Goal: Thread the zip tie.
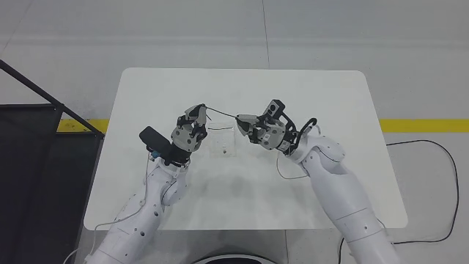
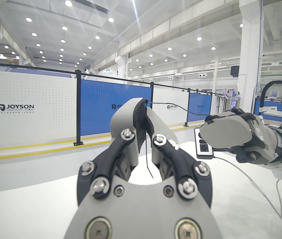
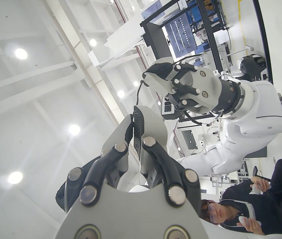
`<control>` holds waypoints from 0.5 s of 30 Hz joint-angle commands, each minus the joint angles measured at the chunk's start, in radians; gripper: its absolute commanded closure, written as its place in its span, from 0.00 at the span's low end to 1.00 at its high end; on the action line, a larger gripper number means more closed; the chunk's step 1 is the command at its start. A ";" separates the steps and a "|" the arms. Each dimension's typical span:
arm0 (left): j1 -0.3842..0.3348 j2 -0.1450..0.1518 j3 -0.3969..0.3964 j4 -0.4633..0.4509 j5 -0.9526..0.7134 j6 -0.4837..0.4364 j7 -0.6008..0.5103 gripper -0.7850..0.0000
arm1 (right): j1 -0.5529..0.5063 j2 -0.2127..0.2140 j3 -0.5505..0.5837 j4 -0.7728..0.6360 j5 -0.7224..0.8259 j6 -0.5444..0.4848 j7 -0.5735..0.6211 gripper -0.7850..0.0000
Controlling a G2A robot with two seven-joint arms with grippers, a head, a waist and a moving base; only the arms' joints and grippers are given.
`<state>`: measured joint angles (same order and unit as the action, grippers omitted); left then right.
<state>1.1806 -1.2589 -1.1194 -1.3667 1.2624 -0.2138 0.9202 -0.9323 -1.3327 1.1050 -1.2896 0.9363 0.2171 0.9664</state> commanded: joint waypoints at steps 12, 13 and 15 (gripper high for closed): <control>0.014 0.000 -0.029 -0.036 -0.016 -0.046 -0.067 1.00 | -0.013 0.004 0.009 0.000 -0.002 -0.004 0.033 1.00; 0.015 0.000 -0.030 -0.036 -0.016 -0.047 -0.068 1.00 | -0.014 0.004 0.009 -0.001 -0.003 -0.004 0.033 1.00; 0.016 -0.001 -0.033 -0.038 -0.014 -0.050 -0.068 1.00 | -0.015 0.005 0.008 -0.004 -0.006 -0.005 0.031 1.00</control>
<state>1.1961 -1.2594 -1.1509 -1.4037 1.2474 -0.2630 0.8517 -0.9469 -1.3282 1.1136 -1.2922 0.9306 0.2130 0.9984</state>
